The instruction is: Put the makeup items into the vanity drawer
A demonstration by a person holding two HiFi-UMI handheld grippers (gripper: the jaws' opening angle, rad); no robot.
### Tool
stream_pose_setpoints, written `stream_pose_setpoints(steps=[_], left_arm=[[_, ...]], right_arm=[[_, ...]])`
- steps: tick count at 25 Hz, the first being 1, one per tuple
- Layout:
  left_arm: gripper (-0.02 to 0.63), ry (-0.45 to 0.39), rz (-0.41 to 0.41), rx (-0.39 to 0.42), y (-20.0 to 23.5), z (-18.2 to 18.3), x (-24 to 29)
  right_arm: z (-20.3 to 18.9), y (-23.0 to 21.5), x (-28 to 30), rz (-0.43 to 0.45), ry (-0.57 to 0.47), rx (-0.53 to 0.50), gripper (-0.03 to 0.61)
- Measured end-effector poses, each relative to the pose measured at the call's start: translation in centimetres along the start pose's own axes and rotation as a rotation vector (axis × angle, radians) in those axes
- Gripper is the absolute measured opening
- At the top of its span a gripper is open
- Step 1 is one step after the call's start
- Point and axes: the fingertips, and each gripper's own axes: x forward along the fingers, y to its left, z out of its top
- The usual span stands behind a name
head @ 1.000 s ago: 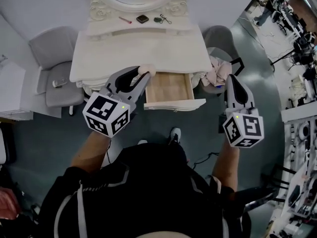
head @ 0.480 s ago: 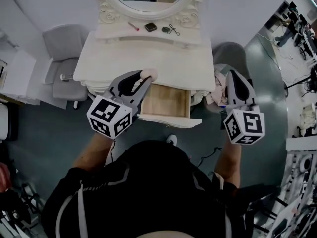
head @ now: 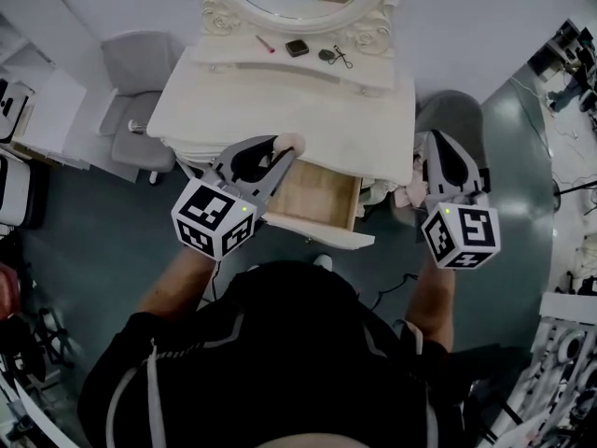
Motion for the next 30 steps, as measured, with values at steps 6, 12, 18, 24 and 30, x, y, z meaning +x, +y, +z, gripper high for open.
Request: stream_pose_setpoints(steps=[6,12,18,24,30], left_arm=[[0.101,0.069,0.079,-0.017,1.2,-2.5,2.2],[0.101,0.119,0.052,-0.049,2.0,-5.5,4.3],[0.101,0.189,0.004,-0.007,4.1,-9.6,5.7],[0.101,0.281,-0.061,-0.015,5.2,-15.1,7.1],[0.102,0.325,-0.135,0.007,5.5,-19.6,9.4]], right_arm=[[-1.8,-1.0,1.8,0.081,0.023,0.004,0.006],[-3.2,-0.9,3.4,0.099,0.049,0.028,0.005],[-5.8,0.4,4.7,0.054,0.134,0.051,0.005],[-9.1,1.8,5.2,0.015,0.217,0.069,0.005],[-10.7,2.3,5.3,-0.014,0.256,0.076,0.005]])
